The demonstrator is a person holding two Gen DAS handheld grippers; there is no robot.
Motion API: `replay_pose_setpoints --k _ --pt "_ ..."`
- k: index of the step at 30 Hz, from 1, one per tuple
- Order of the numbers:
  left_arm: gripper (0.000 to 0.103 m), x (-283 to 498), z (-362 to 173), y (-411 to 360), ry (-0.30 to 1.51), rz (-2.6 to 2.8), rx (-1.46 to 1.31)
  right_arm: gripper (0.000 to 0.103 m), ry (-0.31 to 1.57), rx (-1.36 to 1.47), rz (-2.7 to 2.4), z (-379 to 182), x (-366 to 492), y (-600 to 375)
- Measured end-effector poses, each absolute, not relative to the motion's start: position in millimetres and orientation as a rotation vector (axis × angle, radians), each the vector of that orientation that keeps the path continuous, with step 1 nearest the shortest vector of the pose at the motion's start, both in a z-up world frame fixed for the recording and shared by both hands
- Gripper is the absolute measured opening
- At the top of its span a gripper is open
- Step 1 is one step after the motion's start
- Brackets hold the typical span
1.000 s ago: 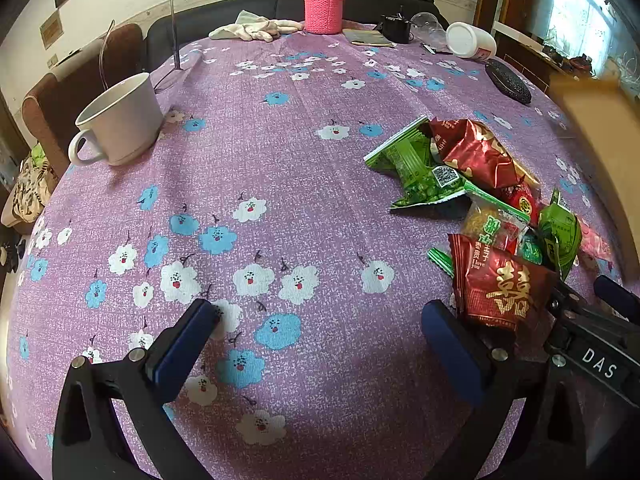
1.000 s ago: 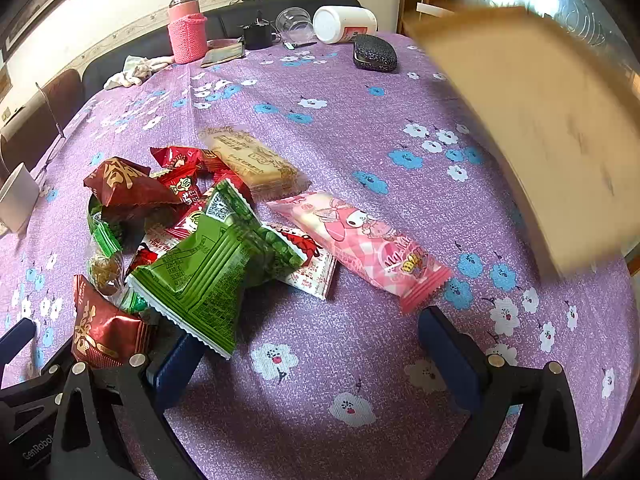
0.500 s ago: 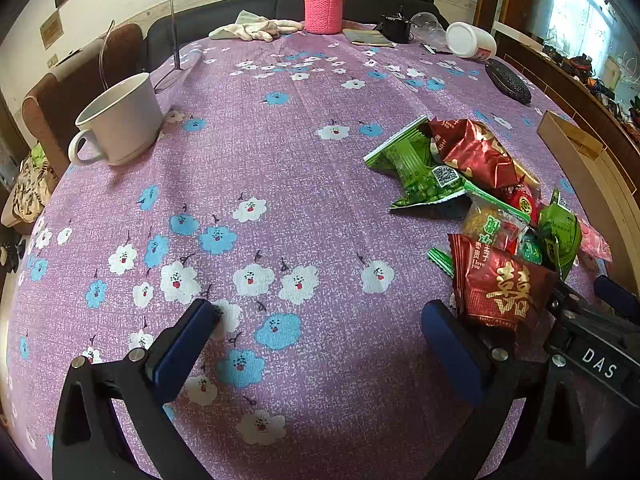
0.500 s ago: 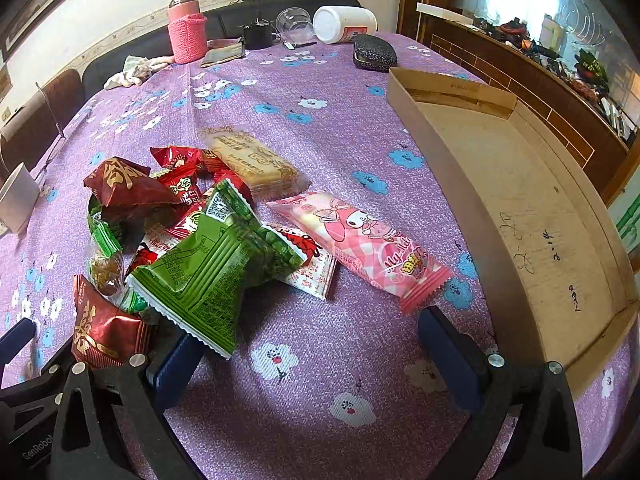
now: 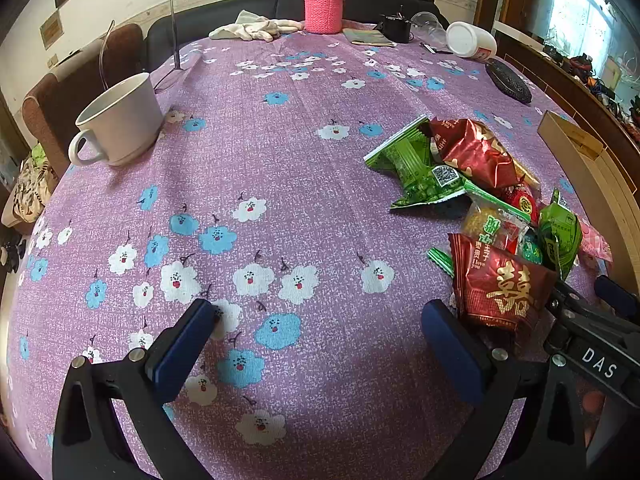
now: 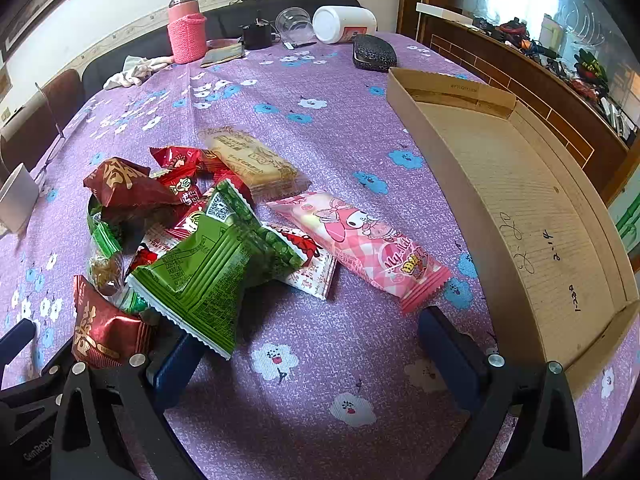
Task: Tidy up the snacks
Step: 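Move the right gripper to the green snack packet and grasp it, then grasp the red snack packet with the left gripper while the right gripper holds the green packet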
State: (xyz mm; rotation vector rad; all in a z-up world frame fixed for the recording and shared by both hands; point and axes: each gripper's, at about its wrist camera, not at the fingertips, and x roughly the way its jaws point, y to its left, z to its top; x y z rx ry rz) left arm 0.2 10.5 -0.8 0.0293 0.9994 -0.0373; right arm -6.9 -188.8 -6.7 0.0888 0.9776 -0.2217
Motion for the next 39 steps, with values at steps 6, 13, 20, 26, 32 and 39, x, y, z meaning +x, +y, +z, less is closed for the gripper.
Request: replay_pose_setpoints --k 6,13,20,26,32,39 --pt "0.103 -0.9 -1.3 10.0 1.006 -0.068 0.046 0.103 1.06 0.008 -0.061 -4.5 -6.5 -187.1" --pt "0.103 -21.1 13.6 27.1 0.993 -0.161 -0.006 0.097 1.028 0.054 0.267 13.2 -52.5 -203.7" --pt "0.064 -38.7 31.1 27.1 0.931 -0.228 -0.021 0.083 0.913 0.104 0.311 36.9 -64.6 -226.3" --pt "0.057 -41.6 29.3 21.5 0.959 -0.27 -0.046 0.074 0.961 0.375 0.349 32.6 -30.0 -238.9" --pt "0.057 -42.4 33.5 20.5 0.949 -0.268 -0.037 0.063 0.999 0.476 0.322 26.1 -3.8 -230.1" --pt "0.058 -40.1 34.3 14.8 0.96 -0.29 -0.037 0.04 1.056 0.454 0.317 10.9 12.1 -214.0"
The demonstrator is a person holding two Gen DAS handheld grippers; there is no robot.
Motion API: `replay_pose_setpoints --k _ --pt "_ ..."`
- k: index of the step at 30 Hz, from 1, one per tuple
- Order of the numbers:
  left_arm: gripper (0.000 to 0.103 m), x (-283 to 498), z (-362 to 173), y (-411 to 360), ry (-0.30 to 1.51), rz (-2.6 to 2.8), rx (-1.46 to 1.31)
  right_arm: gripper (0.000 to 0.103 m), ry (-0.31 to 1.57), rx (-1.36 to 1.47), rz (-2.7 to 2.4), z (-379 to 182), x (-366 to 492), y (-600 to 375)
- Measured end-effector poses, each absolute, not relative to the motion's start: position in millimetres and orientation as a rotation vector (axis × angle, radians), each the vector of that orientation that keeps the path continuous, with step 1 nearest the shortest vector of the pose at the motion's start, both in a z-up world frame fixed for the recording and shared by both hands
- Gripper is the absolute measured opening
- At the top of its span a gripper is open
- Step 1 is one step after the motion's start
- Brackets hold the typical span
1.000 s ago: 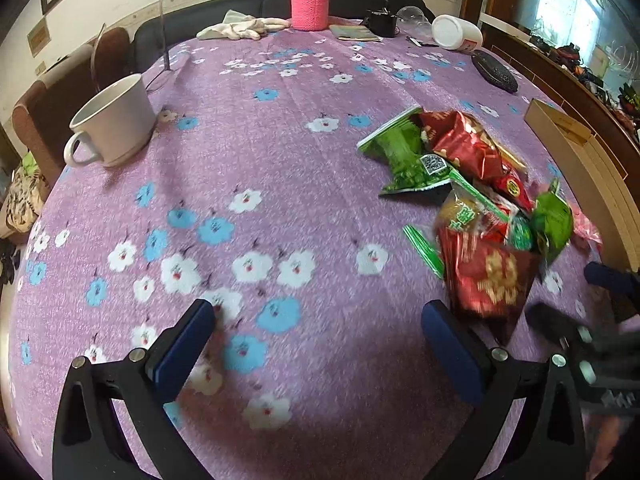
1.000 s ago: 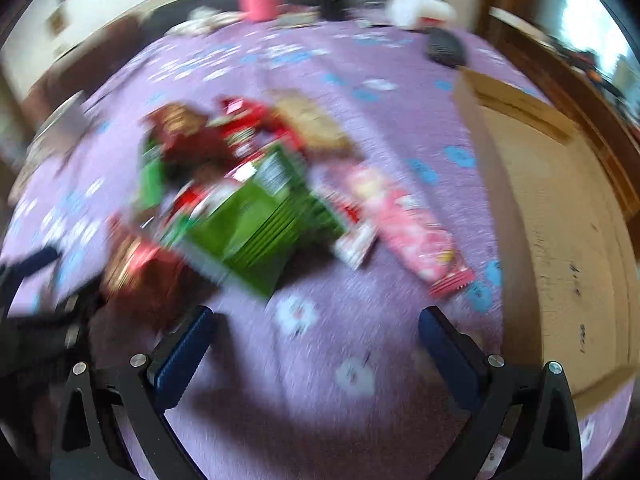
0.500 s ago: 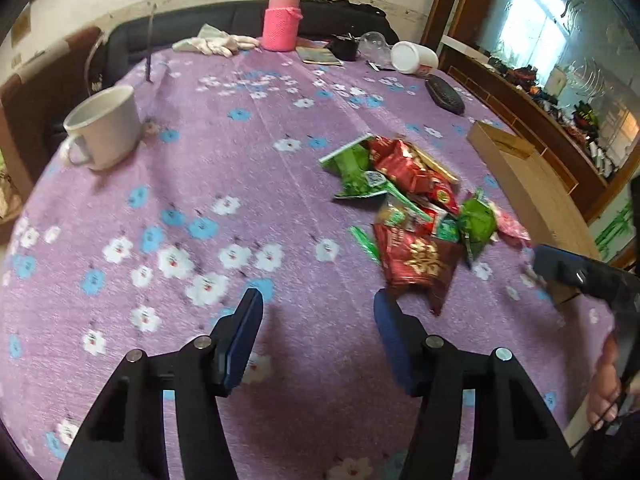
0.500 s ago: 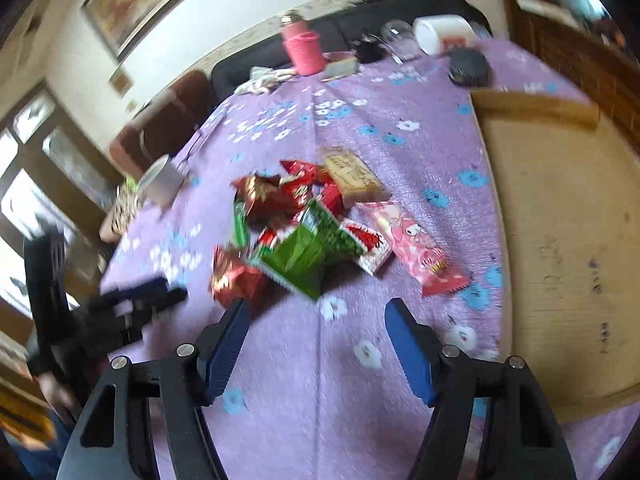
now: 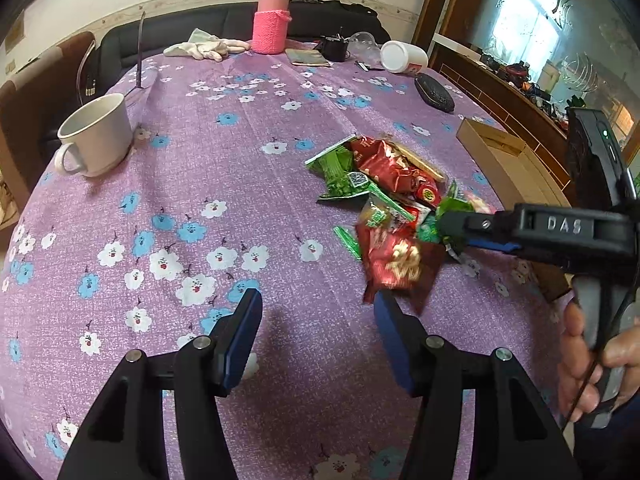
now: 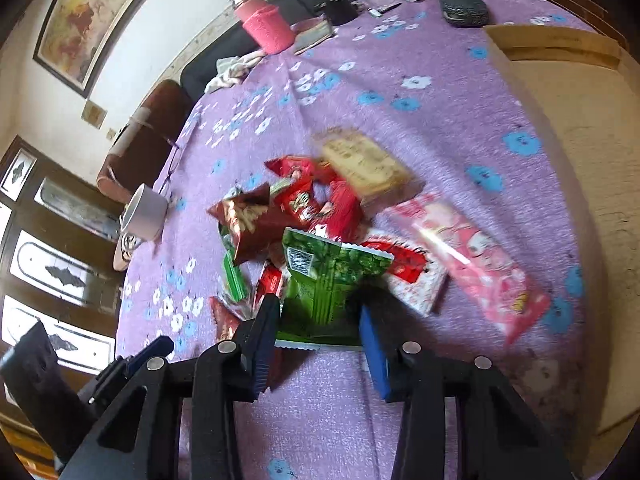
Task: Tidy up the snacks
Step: 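Grasp the red snack packet with the left gripper while the right gripper holds the green packet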
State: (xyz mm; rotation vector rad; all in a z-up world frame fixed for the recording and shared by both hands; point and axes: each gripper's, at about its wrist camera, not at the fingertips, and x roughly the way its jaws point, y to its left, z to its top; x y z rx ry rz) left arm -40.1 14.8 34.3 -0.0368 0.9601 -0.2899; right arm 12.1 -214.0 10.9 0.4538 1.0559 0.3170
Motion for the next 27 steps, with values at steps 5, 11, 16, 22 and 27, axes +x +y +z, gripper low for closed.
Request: replay_pose_setpoints --k 5,11,16,22,27 --pt "0.063 -38.8 35.8 16.3 0.965 -0.301 -0.039 0.028 1.044 0.378 0.361 13.6 -1.1 -204.7" --pt "0.066 -33.1 35.9 32.1 0.987 -0.293 -0.103 0.026 1.051 0.301 0.415 10.9 -13.1 -185.7" --pt "0.067 -35.1 39.5 38.0 0.983 -0.282 -0.108 0.027 1.052 0.287 0.447 11.1 -15.6 -181.8" --pt "0.076 -34.3 36.8 19.3 1.007 -0.346 -0.11 0.027 1.04 0.31 0.416 12.4 -16.3 -196.1" --pt "0.078 -28.1 30.8 -1.6 1.016 -0.344 -0.084 0.027 1.003 0.346 0.397 16.3 -24.2 -210.8"
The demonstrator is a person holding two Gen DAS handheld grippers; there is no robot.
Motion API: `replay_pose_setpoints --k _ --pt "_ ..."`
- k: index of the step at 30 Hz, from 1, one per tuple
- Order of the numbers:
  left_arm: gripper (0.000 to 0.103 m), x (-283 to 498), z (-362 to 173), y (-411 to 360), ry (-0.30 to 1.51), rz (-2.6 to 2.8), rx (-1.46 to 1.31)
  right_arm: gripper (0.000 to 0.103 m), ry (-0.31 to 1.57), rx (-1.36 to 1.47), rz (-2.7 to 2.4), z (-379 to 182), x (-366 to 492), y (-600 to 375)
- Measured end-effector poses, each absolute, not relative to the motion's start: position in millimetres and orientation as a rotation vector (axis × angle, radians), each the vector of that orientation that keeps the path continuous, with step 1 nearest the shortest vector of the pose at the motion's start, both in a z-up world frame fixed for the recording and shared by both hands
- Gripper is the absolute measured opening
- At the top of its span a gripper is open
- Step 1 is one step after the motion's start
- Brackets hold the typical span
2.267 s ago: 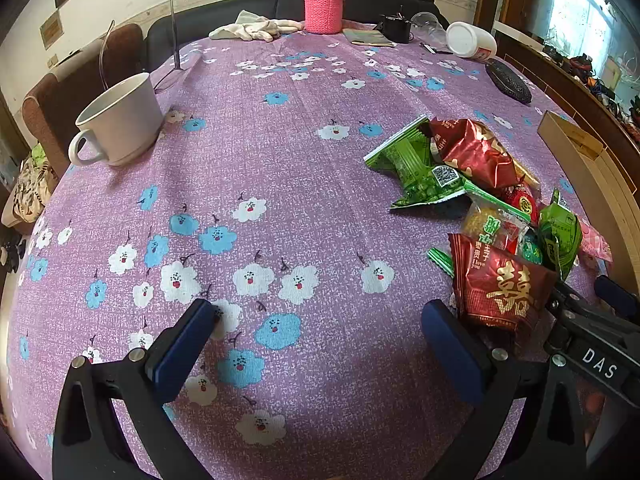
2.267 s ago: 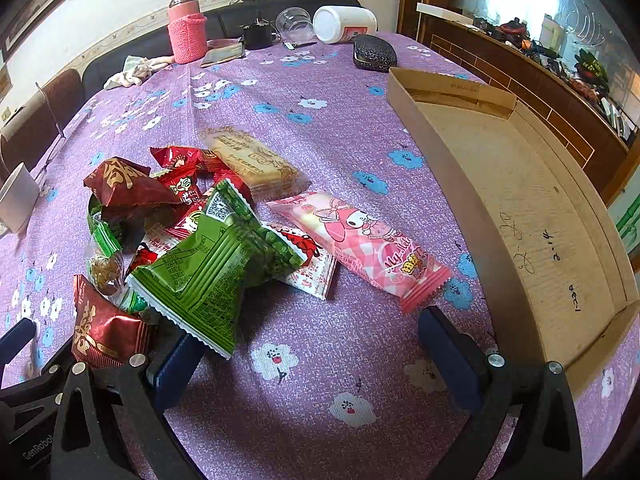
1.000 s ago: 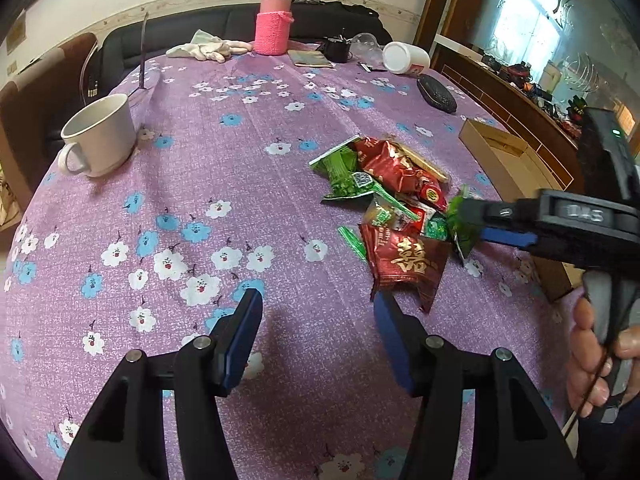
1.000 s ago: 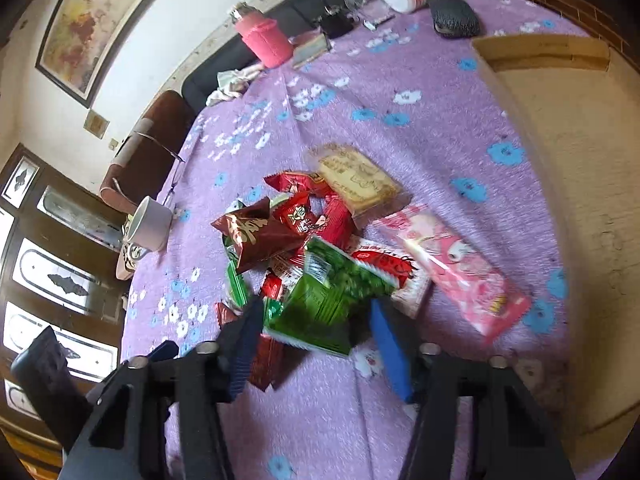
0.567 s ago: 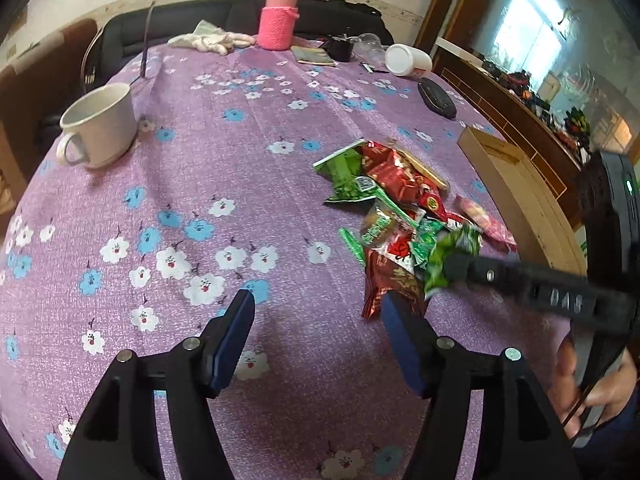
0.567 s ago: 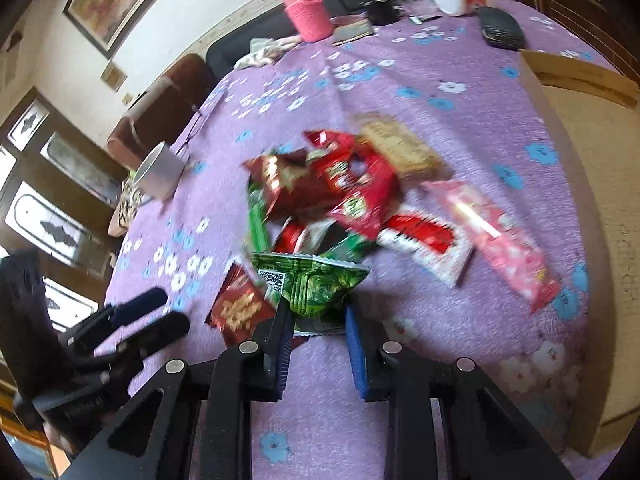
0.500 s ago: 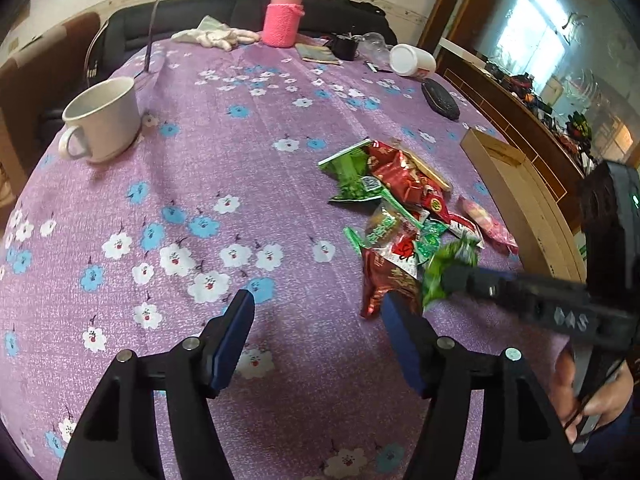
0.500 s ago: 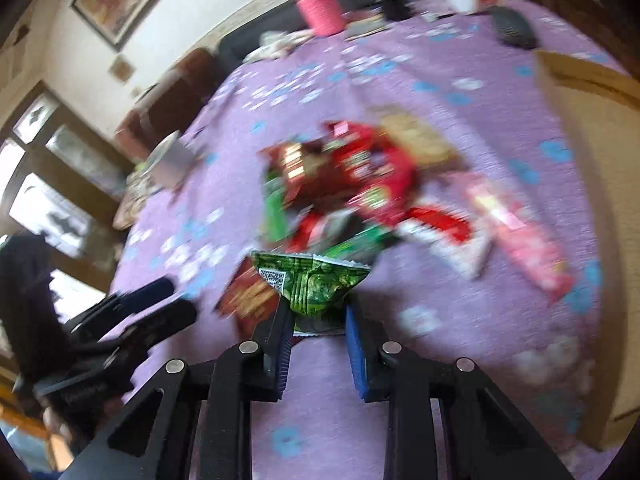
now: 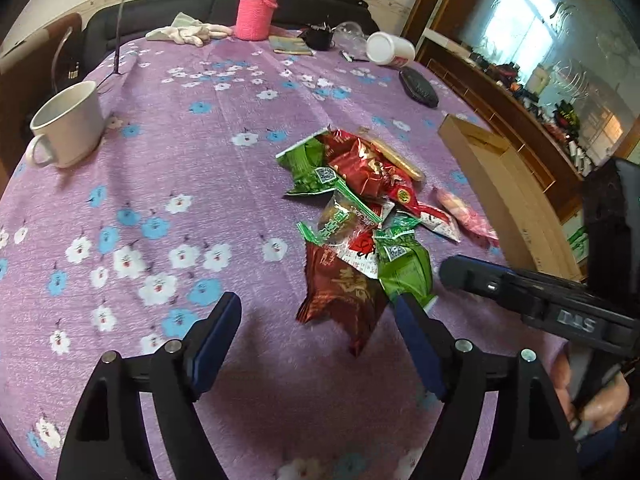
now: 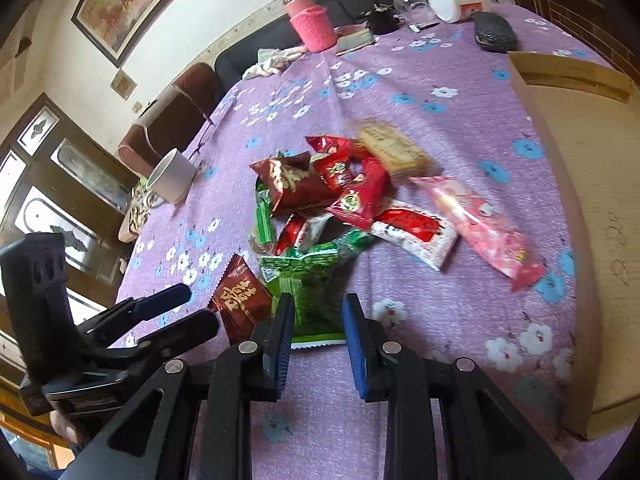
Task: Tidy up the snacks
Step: 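Grasp the red snack packet with the left gripper while the right gripper holds the green packet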
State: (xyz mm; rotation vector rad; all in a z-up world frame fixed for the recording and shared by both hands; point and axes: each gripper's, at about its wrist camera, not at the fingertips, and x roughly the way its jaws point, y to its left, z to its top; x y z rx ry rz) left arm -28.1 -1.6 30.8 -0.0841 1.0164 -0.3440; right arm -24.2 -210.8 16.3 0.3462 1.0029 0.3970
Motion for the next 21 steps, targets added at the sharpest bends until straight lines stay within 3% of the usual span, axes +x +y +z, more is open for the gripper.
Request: replay_pose_setpoints --k 5,8,10,12,14,16,21 --pt "0.078 -18.1 15.3 -19.9 1.047 -0.327 -0.042 0.028 0.98 0.377 0.398 19.2 -29.6 -222.6" --pt "0.078 -17.7 11.0 -28.0 1.025 -0.309 -0.01 0.036 0.981 0.386 0.398 18.7 -30.0 -225.8" --pt "0.071 -19.2 9.9 -31.1 1.007 -0.3 0.011 0.039 0.983 0.391 0.399 17.8 -30.0 -225.8" --pt "0.053 -22.0 10.1 -31.4 0.985 -0.285 0.036 0.039 0.983 0.386 0.399 18.0 -28.5 -223.6" --pt "0.047 -23.0 11.2 -28.8 0.98 -0.293 0.031 0.043 0.982 0.369 0.396 17.9 -26.9 -220.0" --pt "0.044 -23.7 11.7 -23.0 0.983 -0.307 0.005 0.049 0.995 0.344 0.391 15.8 -23.6 -213.7" --pt "0.042 -29.2 17.6 -4.6 0.971 -0.316 -0.019 0.05 1.027 0.236 0.404 10.7 -22.1 -186.3"
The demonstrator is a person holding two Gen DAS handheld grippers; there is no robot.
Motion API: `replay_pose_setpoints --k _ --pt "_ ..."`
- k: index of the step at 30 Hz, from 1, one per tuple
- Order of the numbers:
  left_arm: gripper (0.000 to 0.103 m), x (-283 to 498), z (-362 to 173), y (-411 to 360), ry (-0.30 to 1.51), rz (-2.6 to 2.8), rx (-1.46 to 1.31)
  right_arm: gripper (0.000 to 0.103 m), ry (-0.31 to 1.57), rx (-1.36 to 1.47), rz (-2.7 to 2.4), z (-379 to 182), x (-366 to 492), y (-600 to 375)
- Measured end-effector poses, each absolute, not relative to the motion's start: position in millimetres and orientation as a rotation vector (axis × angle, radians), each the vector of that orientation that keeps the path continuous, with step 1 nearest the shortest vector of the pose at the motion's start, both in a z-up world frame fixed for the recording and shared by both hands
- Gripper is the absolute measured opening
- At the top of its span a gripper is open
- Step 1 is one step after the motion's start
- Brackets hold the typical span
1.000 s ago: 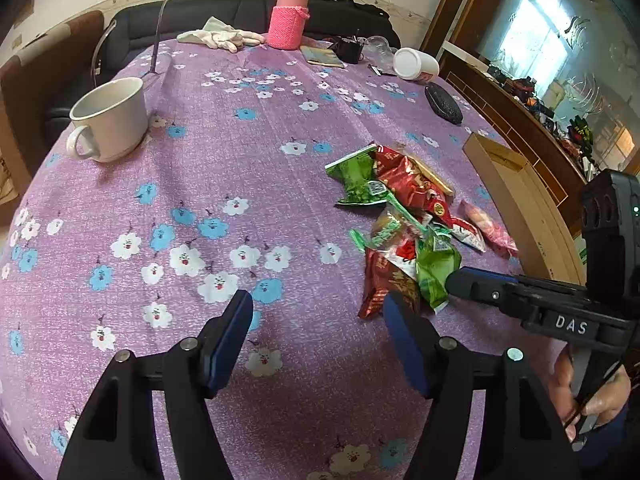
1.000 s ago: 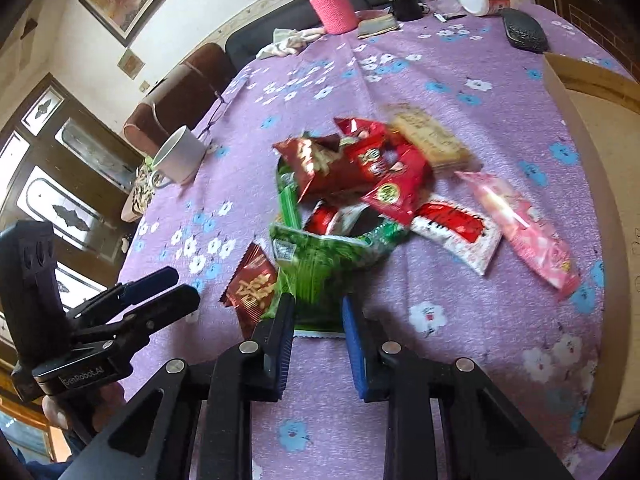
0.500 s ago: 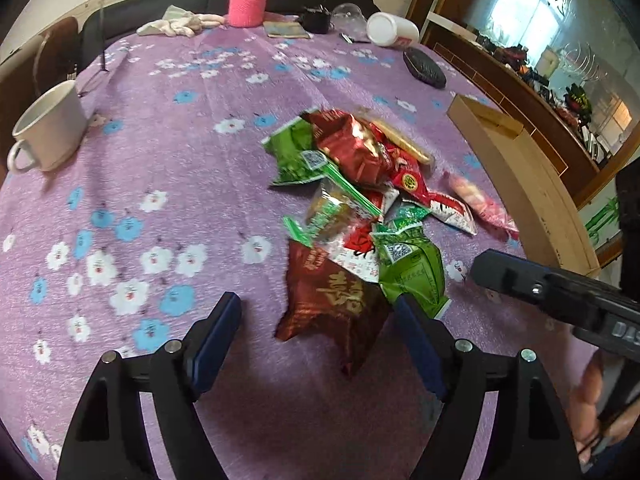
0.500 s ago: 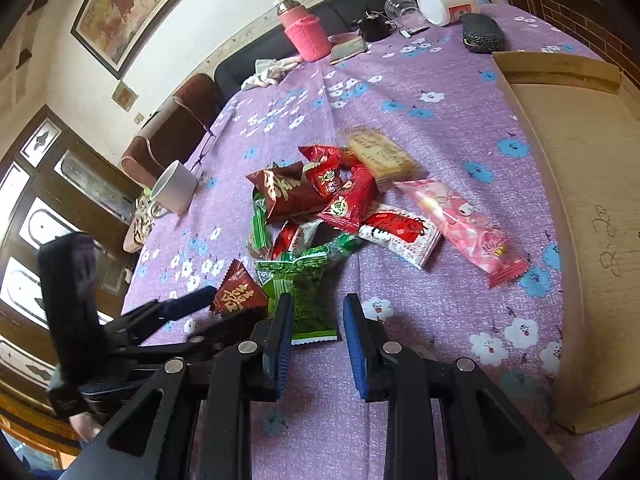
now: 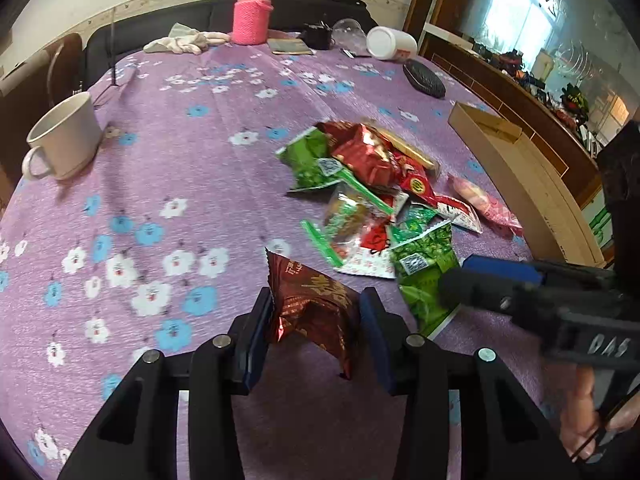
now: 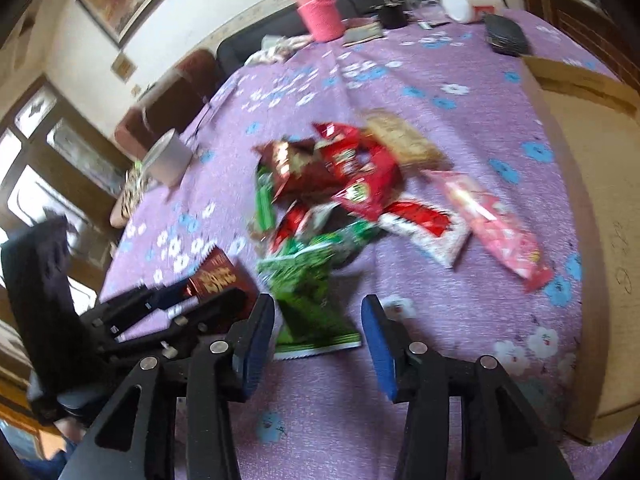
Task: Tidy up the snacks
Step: 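Grasp the red snack packet with the left gripper while the right gripper holds the green packet, then carry both packets over the cardboard tray and release them inside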
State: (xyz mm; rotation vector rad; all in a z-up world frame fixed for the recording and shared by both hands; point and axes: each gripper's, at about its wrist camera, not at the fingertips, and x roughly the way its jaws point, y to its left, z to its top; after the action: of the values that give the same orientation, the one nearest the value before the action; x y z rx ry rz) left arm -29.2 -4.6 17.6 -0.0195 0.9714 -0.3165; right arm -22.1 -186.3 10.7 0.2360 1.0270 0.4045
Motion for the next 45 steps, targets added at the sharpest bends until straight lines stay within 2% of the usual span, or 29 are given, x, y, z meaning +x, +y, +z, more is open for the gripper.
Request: replay_pose_setpoints --k 7,8,9,11,45 --pt "0.04 -29.7 15.1 5.8 0.972 -0.308 -0.035 0.05 0.998 0.105 0.367 1.8 -25.5 -158.6" --pt "0.04 -29.9 14.9 6.1 0.97 -0.309 -0.037 0.047 0.992 0.096 0.366 2.3 -26.7 -157.8" --pt "0.039 -30.4 15.0 6.6 0.967 -0.312 -0.041 0.032 0.985 0.088 0.364 2.0 -27.8 -157.6" --pt "0.039 -32.1 16.0 7.5 0.961 -0.318 -0.048 0.031 0.977 0.09 0.369 1.7 -29.6 -158.5" --pt "0.036 -35.5 49.8 -55.1 0.913 -0.426 0.014 0.03 0.863 0.281 0.317 26.0 -51.5 -236.5"
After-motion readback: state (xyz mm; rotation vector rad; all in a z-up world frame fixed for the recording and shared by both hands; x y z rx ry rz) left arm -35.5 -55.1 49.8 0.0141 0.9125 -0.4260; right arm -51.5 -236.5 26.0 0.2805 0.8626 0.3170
